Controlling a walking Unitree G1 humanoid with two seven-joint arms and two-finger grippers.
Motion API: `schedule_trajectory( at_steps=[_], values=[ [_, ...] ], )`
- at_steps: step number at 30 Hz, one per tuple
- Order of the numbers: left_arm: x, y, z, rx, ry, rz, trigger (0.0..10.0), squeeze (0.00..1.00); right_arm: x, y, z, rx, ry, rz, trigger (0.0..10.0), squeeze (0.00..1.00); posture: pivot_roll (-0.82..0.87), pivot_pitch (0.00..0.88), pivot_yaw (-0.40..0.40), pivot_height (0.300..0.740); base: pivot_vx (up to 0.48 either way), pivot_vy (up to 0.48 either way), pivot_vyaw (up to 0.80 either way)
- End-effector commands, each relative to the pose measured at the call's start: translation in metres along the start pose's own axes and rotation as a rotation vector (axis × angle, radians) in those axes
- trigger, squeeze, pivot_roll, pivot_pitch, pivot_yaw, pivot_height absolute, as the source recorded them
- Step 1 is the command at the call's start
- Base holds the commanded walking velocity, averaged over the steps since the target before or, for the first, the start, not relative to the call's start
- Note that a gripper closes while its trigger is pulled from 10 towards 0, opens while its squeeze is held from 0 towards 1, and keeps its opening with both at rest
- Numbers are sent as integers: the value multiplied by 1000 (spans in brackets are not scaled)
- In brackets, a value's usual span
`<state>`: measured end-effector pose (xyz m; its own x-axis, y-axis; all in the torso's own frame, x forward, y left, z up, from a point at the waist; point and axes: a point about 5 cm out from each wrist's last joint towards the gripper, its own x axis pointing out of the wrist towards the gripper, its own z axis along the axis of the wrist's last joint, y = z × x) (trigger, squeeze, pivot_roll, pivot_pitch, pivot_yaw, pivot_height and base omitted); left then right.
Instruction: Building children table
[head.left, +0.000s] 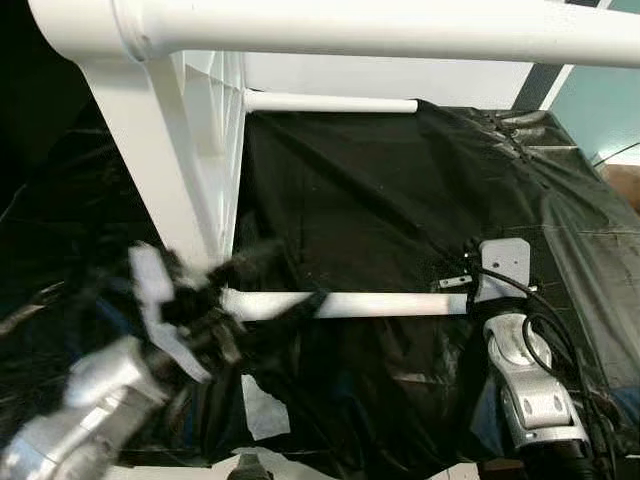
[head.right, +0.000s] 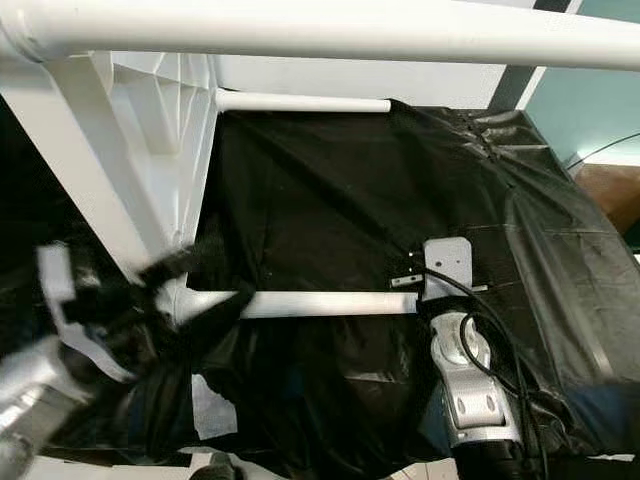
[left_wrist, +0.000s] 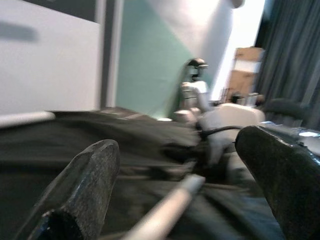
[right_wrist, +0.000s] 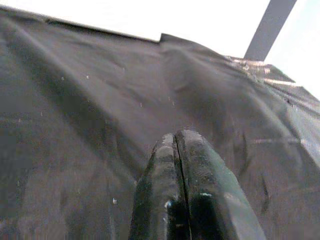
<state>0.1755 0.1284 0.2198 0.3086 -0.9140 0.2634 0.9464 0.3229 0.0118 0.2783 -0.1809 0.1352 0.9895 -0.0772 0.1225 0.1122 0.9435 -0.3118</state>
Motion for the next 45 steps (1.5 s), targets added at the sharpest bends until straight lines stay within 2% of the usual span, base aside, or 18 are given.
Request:
schedule_trajectory(
  at_steps=[1, 4, 8, 11, 12, 20, 25, 26, 27, 29, 32, 33, 34, 36, 38, 42, 44, 45],
  values=[
    [4, -5, 1, 3, 13, 3, 10000, 0, -2, -3, -2, -6, 5, -15, 10000, 0, 107, 110, -14, 740, 0, 0, 0],
    [4, -7, 5, 4, -18, 59, 10000, 0, -3, -3, -3, -4, 9, -21, 10000, 0, 105, 106, -12, 740, 0, 0, 0],
    [-10, -6, 17, -2, -82, 129, 10000, 0, -4, -4, -4, -3, 12, -27, 10000, 0, 111, 99, -15, 740, 0, 0, 0],
    [-17, -8, 16, -2, -54, 132, 10000, 0, -3, -4, -5, -3, 13, -28, 10000, 0, 121, 94, -18, 740, 0, 0, 0],
    [-23, -12, 12, -4, -8, 125, 10000, 0, 0, -2, -5, -2, 13, -22, 10000, 0, 143, 86, -24, 740, 0, 0, 0],
    [-19, -17, 10, 7, -3, 126, 10000, 0, 8, 6, -2, 6, -4, -1, 10000, 0, 152, 66, -30, 740, 0, 0, 0],
    [-30, 2, 5, 21, 49, 253, 10000, 0, 10, 6, -1, 11, -9, -6, 10000, 0, 154, 56, -27, 740, 0, 0, 0],
    [-37, 14, 2, 37, 76, 309, 10000, 0, 10, 6, -2, 12, -7, -8, 10000, 0, 157, 53, -27, 740, 0, 0, 0],
    [-37, 14, 2, 37, 76, 309, 10000, 0, 10, 6, -2, 12, -7, -8, 10000, 0, 157, 53, -27, 740, 0, 0, 0],
    [-50, 35, -1, 78, 116, 407, 10000, 0, 9, 7, -5, 15, -3, -10, 10000, 0, 166, 46, -28, 740, 0, 0, 0],
    [-50, 35, -1, 78, 116, 407, 10000, 0, 9, 7, -5, 15, -3, -10, 10000, 0, 166, 46, -28, 740, 0, 0, 0],
    [-56, 44, -1, 102, 130, 451, 10000, 0, 9, 8, -6, 16, -2, -9, 10000, 0, 171, 43, -28, 740, 0, 0, 0],
    [-69, 37, -4, 110, 142, 477, 10000, 0, 10, 8, -6, 18, -2, -7, 10000, 0, 175, 42, -32, 740, 0, 0, 0],
    [-76, 29, -5, 112, 152, 488, 10000, 0, 11, 9, -6, 19, -2, -6, 10000, 0, 176, 42, -33, 740, 0, 0, 0],
    [-72, 15, -4, 89, 159, 423, 10000, 0, 13, 10, -5, 22, -6, -1, 10000, 0, 185, 43, -36, 740, 0, 0, 0],
    [-65, 8, -7, 35, 126, 337, 10000, 0, 15, 11, -4, 24, -10, 2, 10000, 0, 188, 44, -39, 740, 0, 0, 0],
    [-51, 5, -7, 5, 61, 290, 10000, 0, 16, 12, -5, 26, -9, 3, 10000, 0, 190, 47, -44, 740, 0, 0, 0],
    [-31, 5, -5, -6, -2, 256, 10000, 0, 16, 13, -4, 26, -11, 9, 10000, 0, 182, 52, -48, 740, 0, 0, 0]
  ],
)
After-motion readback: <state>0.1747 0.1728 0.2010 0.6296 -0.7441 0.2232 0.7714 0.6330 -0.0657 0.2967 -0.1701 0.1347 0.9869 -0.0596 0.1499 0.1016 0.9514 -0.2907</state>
